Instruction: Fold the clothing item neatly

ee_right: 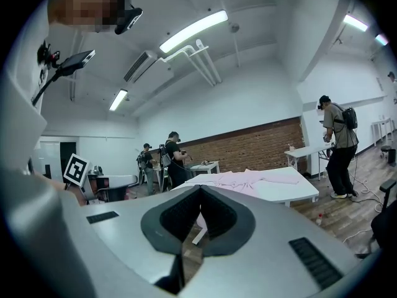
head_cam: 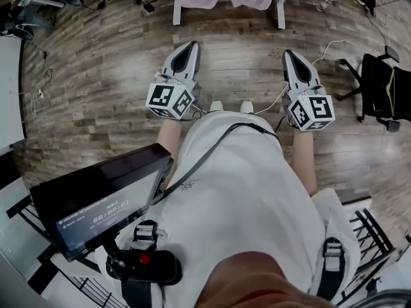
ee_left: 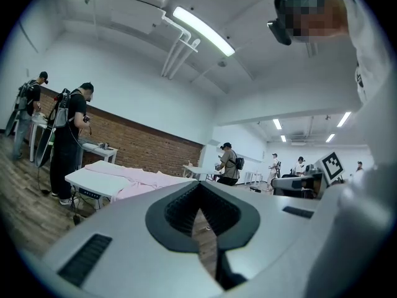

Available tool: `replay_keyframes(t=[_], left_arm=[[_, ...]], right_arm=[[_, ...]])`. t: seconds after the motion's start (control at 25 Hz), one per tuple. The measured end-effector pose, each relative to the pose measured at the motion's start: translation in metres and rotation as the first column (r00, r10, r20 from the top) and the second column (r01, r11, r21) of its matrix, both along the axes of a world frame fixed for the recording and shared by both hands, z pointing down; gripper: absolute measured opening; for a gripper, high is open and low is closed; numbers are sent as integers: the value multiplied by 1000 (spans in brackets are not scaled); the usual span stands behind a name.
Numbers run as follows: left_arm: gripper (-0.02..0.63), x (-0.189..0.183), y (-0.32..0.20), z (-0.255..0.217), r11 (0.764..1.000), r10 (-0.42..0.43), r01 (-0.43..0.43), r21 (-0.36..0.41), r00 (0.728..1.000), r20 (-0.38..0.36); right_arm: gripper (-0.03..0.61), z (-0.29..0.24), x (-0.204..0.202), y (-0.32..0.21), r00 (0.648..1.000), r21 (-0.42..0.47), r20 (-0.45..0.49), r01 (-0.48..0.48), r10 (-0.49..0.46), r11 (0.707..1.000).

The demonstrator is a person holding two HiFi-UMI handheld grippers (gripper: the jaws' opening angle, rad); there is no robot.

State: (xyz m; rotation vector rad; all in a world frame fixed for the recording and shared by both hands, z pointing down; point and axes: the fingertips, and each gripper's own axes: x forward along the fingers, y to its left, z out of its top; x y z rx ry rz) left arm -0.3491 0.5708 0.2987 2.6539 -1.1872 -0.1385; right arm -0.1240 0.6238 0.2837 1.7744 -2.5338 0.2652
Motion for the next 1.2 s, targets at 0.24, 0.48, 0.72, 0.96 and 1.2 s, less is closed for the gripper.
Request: replay_keyframes(t=[0.24,0.48,0.72,0.96,1.2], left_arm=[[-8,14,11,5,1000,-13,13,7,1000,19],[-8,42,32,18,999,-30,29,25,999,39],[-8,55,32,14,999,-31,31,11,999,44],[-8,61,29,12,999,-44,44,0,998,36],[-8,59,27,10,997,-83,83,-6,996,39]], right_arm=[[2,6,15,9,1000,5,8,18,-18,1000],[2,21,38,24,998,25,13,57,-58,998],[2,14,40,21,995,31,4,104,-104,994],[2,13,43,16,992,14,2,129,-129,992],[2,11,45,8,988,3,0,151,-151,988]])
